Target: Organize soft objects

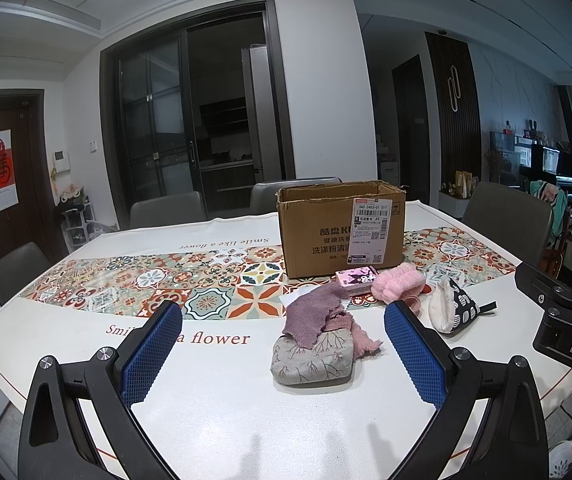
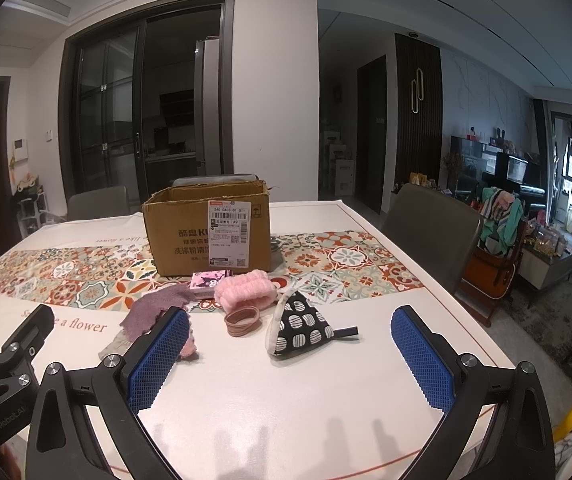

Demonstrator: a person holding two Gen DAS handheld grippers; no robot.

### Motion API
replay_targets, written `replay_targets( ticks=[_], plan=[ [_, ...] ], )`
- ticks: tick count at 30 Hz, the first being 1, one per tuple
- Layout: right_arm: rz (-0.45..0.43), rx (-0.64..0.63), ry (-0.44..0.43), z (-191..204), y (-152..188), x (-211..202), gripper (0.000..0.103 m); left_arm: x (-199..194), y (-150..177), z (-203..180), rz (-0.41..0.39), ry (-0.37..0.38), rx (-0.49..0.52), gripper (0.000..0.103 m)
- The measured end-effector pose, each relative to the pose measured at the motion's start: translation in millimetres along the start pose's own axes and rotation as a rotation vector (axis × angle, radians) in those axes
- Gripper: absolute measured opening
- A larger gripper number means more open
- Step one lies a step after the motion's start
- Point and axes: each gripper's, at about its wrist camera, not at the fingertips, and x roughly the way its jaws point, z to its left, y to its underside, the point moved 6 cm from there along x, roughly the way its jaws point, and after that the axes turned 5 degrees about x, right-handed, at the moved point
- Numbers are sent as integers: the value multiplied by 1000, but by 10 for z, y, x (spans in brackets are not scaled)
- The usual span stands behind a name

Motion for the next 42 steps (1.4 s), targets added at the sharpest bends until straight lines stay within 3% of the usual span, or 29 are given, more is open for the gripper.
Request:
replay_targets(
  ticks=[29, 42],
  plan=[
    [0, 0, -1, -7, 9, 5, 103, -2, -3, -6, 5, 3, -1, 103],
    [85, -6, -37, 111, 109, 194, 103, 254, 159, -63, 103, 67, -12, 103]
  ],
)
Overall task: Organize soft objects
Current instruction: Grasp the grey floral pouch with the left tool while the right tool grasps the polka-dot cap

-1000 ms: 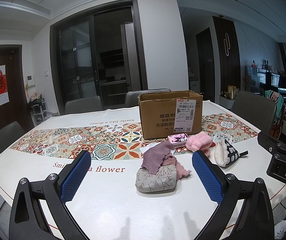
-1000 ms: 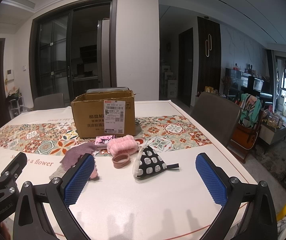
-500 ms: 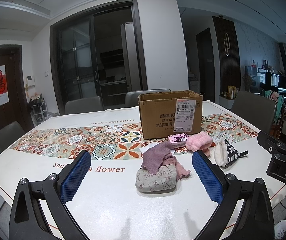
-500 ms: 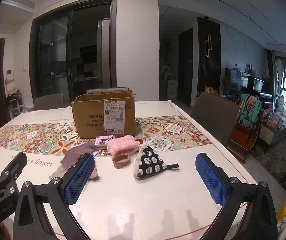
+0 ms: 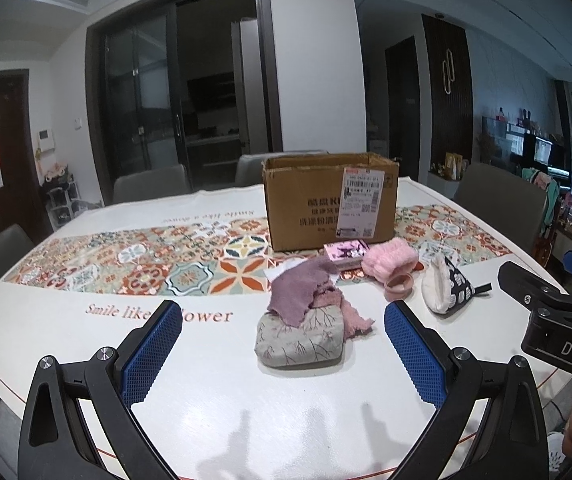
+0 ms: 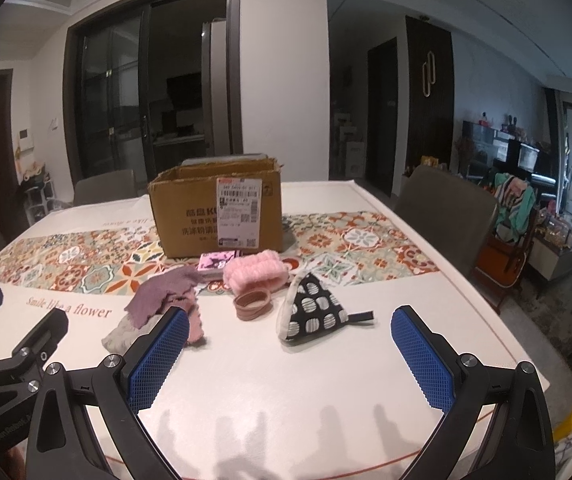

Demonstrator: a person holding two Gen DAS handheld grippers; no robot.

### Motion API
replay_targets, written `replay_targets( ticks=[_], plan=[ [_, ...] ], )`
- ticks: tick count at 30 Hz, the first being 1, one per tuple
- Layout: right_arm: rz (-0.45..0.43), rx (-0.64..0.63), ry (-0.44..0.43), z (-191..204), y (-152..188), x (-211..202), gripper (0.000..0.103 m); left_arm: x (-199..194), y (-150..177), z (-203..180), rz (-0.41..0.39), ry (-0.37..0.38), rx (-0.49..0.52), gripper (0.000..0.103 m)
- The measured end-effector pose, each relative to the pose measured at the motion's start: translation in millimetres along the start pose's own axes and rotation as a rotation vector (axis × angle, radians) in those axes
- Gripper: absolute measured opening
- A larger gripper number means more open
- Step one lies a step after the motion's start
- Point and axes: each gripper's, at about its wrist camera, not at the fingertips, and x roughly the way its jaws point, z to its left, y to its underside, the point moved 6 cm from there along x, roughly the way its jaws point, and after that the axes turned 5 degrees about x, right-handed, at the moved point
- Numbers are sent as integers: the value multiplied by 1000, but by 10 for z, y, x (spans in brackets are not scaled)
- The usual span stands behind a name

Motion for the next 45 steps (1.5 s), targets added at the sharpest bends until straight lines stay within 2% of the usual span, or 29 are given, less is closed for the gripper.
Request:
replay_targets(
  ticks=[13, 30, 39, 43, 45],
  plan=[
    [91, -16, -8, 23, 112, 498, 103, 439, 124, -70, 100, 47, -37, 103],
    [148, -27, 19, 24, 196, 1151, 101, 1151, 443, -104, 316, 73, -108, 103],
    [179, -27, 55, -4, 225, 1512, 95, 1378, 526, -114, 369, 68, -127, 102],
    [191, -29, 67, -22, 250, 1575, 91, 1433, 555, -139, 385, 69, -116, 96],
    [198, -30, 81, -43, 273, 1609, 86, 1441, 567, -153, 389, 71, -109, 93]
  ],
)
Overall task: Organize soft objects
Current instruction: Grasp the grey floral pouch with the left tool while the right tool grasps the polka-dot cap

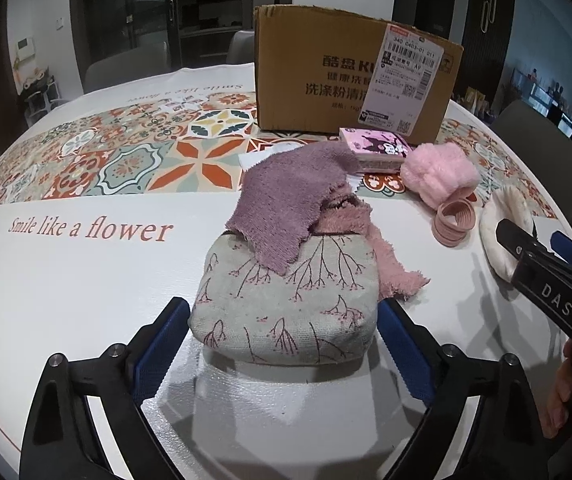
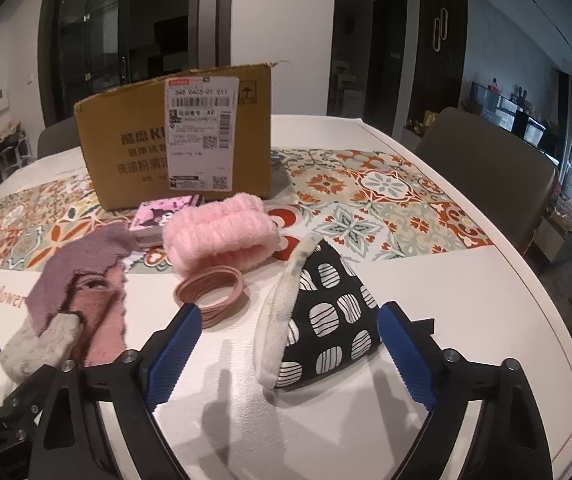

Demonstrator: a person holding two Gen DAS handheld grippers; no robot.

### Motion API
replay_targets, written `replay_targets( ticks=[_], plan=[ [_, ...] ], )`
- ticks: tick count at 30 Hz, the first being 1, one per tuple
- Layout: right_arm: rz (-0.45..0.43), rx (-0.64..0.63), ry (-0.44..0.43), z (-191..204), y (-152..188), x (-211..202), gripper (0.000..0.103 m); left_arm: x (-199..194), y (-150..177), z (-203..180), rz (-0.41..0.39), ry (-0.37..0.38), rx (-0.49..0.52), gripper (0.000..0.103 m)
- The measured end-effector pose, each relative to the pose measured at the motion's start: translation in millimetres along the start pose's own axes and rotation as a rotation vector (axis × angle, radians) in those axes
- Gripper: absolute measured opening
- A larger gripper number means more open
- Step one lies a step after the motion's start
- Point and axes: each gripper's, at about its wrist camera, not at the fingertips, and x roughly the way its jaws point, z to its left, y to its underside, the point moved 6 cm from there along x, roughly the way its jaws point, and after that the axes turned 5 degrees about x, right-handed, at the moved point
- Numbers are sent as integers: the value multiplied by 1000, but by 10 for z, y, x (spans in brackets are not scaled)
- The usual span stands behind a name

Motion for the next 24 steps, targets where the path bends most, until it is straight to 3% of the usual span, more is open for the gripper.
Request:
replay_targets(
  ticks=[4, 9, 15, 16, 19, 24],
  plan=[
    [25, 6, 12, -38, 22, 73, 73, -18, -4, -22, -4, -4, 18, 80],
    [71, 28, 14, -87, 74, 119, 47, -62, 9, -58, -9, -3, 50, 56],
    [78, 37, 13, -118, 117, 42, 31, -154, 10, -88, -45, 12, 67, 31],
    [77, 36, 11, -118, 122, 17, 29, -164, 9, -101, -50, 24, 73, 16],
    [71, 37, 10, -136, 122, -29, 21, -153, 41, -106, -39, 31, 78, 16],
    [68, 38, 7, -143, 125, -116, 18, -207, 41, -97, -59, 47, 78, 15]
  ],
)
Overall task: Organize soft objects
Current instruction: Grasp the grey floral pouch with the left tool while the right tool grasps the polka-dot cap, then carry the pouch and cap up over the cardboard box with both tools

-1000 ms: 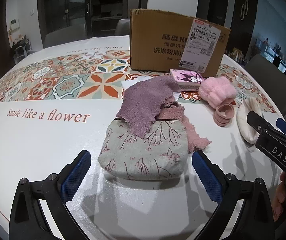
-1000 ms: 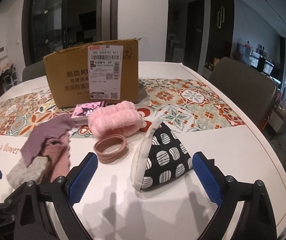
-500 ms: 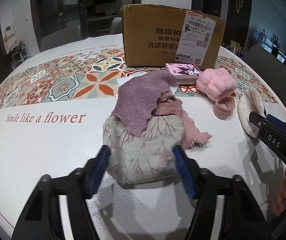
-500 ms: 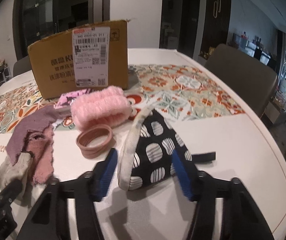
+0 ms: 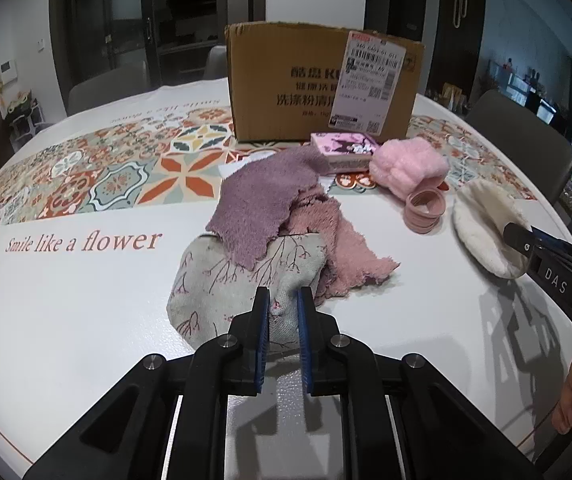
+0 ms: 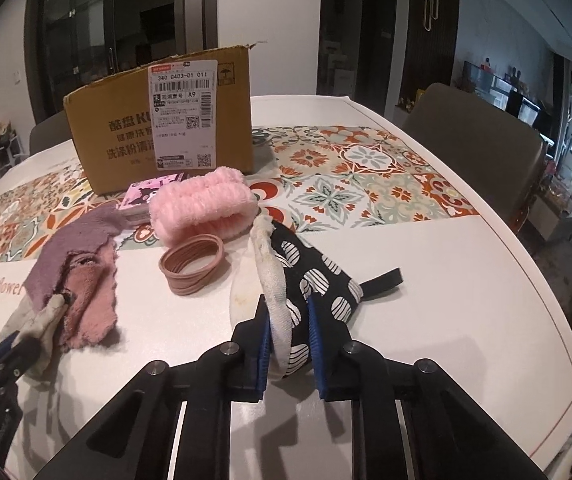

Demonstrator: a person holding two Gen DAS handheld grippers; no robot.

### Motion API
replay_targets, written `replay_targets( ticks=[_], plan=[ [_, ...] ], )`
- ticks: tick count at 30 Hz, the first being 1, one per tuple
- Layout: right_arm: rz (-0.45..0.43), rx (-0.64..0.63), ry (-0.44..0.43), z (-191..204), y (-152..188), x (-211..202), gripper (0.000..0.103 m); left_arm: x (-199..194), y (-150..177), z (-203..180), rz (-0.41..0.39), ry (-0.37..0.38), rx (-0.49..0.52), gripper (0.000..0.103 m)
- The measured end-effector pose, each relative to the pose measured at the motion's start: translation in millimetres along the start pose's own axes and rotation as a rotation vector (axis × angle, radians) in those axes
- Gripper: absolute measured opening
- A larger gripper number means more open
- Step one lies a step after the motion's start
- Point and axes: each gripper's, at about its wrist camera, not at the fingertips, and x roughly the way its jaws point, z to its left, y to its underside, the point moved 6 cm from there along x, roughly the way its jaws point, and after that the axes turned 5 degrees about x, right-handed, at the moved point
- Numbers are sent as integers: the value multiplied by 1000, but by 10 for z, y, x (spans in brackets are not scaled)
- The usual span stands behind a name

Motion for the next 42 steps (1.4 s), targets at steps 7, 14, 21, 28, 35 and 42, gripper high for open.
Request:
replay_targets(
  ticks=[7, 14, 21, 28, 35, 42],
  plan=[
    [-24, -11, -21, 38, -24, -150, 16, -227, -78, -7, -92, 8, 13, 14],
    [-54, -12, -42, 72, -59, -302, 13, -465, -198, 9, -191, -5, 32, 13],
    [-134, -17, -57, 130, -222, -575, 13, -652, -362, 63, -262, 6, 29, 13],
    [-191, -29, -94, 240, -398, -731, 13, -739, -625, 110, -318, 32, 17, 13],
    [-260, -32, -145, 391, -705, -841, 13, -791, -1012, 167, -381, 52, 9, 13],
    [-375, -40, -186, 551, -1162, -970, 13, -878, -1487, 208, -465, 57, 26, 13]
  ],
)
